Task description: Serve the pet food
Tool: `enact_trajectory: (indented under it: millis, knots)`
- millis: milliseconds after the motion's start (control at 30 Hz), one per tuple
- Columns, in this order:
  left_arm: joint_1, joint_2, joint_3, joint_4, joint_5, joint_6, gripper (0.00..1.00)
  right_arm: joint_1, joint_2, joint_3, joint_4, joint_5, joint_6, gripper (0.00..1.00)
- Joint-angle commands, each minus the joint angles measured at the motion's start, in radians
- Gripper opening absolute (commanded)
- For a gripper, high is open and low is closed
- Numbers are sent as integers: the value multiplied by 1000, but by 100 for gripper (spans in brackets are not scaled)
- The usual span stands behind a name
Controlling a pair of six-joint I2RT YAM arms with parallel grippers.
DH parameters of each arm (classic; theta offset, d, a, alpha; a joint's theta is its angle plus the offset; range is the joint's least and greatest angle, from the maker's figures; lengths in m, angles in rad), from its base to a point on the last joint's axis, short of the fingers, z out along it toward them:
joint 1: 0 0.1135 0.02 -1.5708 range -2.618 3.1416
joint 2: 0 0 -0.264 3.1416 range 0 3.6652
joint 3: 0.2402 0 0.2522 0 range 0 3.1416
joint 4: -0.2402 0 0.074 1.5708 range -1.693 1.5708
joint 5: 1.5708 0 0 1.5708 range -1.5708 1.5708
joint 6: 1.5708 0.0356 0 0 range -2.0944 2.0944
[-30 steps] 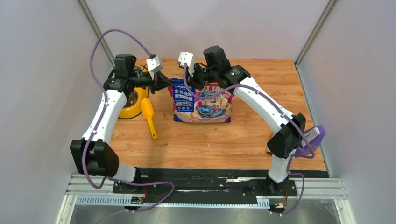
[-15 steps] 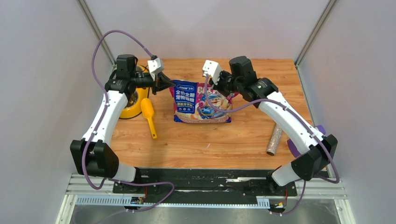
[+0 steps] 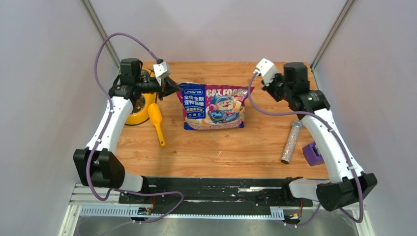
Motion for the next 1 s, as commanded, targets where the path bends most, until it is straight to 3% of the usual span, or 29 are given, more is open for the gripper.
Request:
enact_trajectory:
  millis: [0,33,100,133,200,267,367,433,600,667,700,767,833,967]
  knots:
    - [50,-52,2,27,-18,-16,0,-85,-81,28,-16,147,-10,0]
    - [50,-52,0,40,-10,-29,0,-85,-83,41,-6,130,7,0]
    - [49,-54,-6,70,9,-79,15,-85,-78,82,6,46,67,0]
    - [49,-55,-6,77,18,-101,30,-82,-70,106,6,-11,97,1]
    - [42,-59,-11,92,28,-122,44,-70,-43,159,7,-122,178,35]
    - [37,-65,-19,95,29,-125,50,-37,-3,206,8,-246,240,63]
    - [32,-67,-22,91,30,-126,52,14,78,287,8,-439,324,76]
    - [29,-63,-24,84,30,-128,52,57,141,347,20,-533,351,76]
    - [18,-45,-19,79,49,-139,51,201,312,454,48,-552,305,77]
    - [18,-33,-10,59,50,-133,46,242,378,505,53,-552,286,76]
    - [17,-24,-5,47,51,-114,38,257,412,530,56,-552,282,74]
    - [16,-10,13,7,55,-89,26,277,474,583,69,-570,282,62]
    - [18,2,32,-19,60,-72,17,291,524,627,83,-587,297,44]
    - [17,23,59,-37,69,-57,6,324,589,671,90,-556,283,31]
